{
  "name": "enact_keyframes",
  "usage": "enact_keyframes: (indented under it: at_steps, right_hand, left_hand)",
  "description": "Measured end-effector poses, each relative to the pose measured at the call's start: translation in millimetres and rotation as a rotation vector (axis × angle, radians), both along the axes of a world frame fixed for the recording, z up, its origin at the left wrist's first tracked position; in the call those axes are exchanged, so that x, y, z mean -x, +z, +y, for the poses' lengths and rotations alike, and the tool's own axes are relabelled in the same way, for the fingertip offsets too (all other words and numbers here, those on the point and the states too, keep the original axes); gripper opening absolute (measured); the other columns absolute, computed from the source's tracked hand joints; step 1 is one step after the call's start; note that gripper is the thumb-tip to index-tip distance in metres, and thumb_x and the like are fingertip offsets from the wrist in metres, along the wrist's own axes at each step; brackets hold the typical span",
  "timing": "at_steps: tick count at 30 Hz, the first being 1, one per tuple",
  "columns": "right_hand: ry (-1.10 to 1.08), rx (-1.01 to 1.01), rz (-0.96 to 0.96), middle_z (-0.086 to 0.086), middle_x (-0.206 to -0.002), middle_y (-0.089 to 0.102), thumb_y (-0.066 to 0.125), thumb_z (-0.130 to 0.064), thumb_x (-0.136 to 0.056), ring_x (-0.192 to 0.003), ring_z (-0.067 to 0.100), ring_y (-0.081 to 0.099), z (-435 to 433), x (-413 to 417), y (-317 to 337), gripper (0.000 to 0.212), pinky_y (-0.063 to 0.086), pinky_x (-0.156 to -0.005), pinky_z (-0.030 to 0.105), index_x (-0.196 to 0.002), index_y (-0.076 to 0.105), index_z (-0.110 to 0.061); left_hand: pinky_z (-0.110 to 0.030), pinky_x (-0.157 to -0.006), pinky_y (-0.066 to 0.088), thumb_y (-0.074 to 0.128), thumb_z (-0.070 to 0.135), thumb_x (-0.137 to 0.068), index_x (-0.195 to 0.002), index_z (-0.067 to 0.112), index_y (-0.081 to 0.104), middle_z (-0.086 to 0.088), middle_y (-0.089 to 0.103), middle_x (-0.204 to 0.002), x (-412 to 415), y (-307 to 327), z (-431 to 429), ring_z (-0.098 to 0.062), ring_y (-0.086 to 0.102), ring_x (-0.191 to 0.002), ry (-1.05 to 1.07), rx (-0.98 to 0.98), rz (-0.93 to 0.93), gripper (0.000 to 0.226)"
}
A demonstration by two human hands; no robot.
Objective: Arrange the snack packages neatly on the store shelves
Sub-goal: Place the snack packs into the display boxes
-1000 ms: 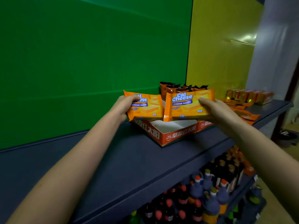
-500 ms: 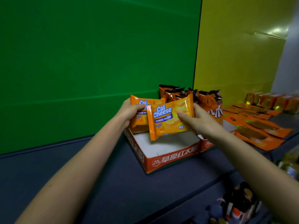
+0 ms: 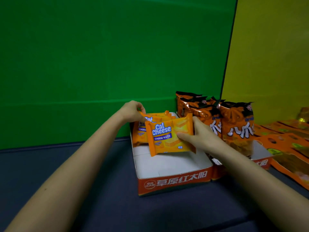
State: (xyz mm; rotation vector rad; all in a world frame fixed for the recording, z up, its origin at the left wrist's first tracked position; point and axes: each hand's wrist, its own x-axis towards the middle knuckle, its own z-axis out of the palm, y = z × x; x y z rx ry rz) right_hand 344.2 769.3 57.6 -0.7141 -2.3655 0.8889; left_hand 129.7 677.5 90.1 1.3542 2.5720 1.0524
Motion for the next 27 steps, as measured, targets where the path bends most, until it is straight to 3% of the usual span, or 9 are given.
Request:
enact_keyframes:
  at_steps: [3,7,10,14,17,21,27]
  right_hand:
    - [0.023,-0.021,-0.043,0.007,-0.131,0.054,0.065,-0.026,-0.086,-0.116,0.024,0.055,4.8,5.4,-0.6,0.049,0.047,-0.094,0.038,-0.126,0.041,-0.011]
    - [0.034,-0.071,-0.073,0.009,-0.13,0.054,0.068,-0.022,-0.084,-0.118,0.025,0.053,7.1,15.5,1.1,0.05,0.044,-0.089,0.032,-0.123,0.041,-0.008]
    - [0.014,-0.147,-0.108,0.011,-0.129,0.054,0.071,-0.021,-0.08,-0.117,0.028,0.053,8.5,24.6,1.6,0.057,0.043,-0.089,0.034,-0.126,0.039,-0.008]
    - [-0.015,-0.273,-0.162,0.011,-0.129,0.051,0.074,-0.019,-0.077,-0.117,0.03,0.05,7.8,36.9,-3.0,0.061,0.039,-0.088,0.034,-0.125,0.038,-0.01]
    - [-0.036,-0.361,-0.21,0.013,-0.134,0.043,0.073,-0.02,-0.078,-0.122,0.032,0.046,8.9,45.0,-3.3,0.067,0.039,-0.096,0.038,-0.131,0.035,-0.006]
    - [-0.04,-0.467,-0.276,0.018,-0.137,0.035,0.065,-0.019,-0.084,-0.121,0.037,0.045,8.3,49.0,-5.5,0.065,0.042,-0.095,0.039,-0.137,0.03,-0.004]
    - [-0.07,-0.691,-0.293,0.015,-0.139,0.034,0.055,-0.02,-0.088,-0.124,0.033,0.038,2.6,45.1,-12.1,0.051,0.037,-0.098,0.039,-0.133,0.036,-0.004]
  left_hand:
    - [-0.028,-0.079,0.046,0.069,0.003,-0.074,-0.091,0.011,0.066,-0.007,0.061,-0.088,-0.7,-1.6,-2.8,-0.018,0.054,-0.083,0.017,0.039,0.037,0.02]
    - [-0.016,-0.066,0.043,0.065,-0.002,-0.076,-0.098,0.001,0.071,-0.006,0.06,-0.085,-4.0,-5.2,-8.9,-0.013,0.053,-0.082,0.044,0.022,0.091,0.022]
    - [-0.002,-0.057,0.04,0.063,-0.006,-0.076,-0.096,-0.001,0.071,-0.008,0.063,-0.084,-1.8,-7.0,-14.5,-0.004,0.055,-0.062,0.063,-0.045,0.104,0.022]
    - [-0.023,-0.082,0.049,0.062,-0.009,-0.077,-0.09,-0.003,0.07,-0.011,0.066,-0.081,-2.0,-11.7,-21.9,-0.003,0.057,-0.062,0.097,-0.132,0.134,0.017]
    - [-0.024,-0.083,0.05,0.059,-0.011,-0.076,-0.088,0.001,0.071,-0.012,0.069,-0.082,-4.1,-14.9,-28.3,0.006,0.058,-0.058,0.139,-0.185,0.178,0.021]
    - [-0.023,-0.081,0.046,0.059,-0.001,-0.081,-0.089,0.004,0.071,-0.011,0.072,-0.092,-11.1,-17.2,-39.3,-0.021,0.065,-0.085,0.2,-0.2,0.278,0.016]
    - [-0.036,-0.085,0.048,0.054,0.013,-0.087,-0.104,0.014,0.068,-0.003,0.069,-0.11,-26.0,-23.1,-63.6,-0.027,0.062,-0.103,0.37,-0.072,0.427,0.022]
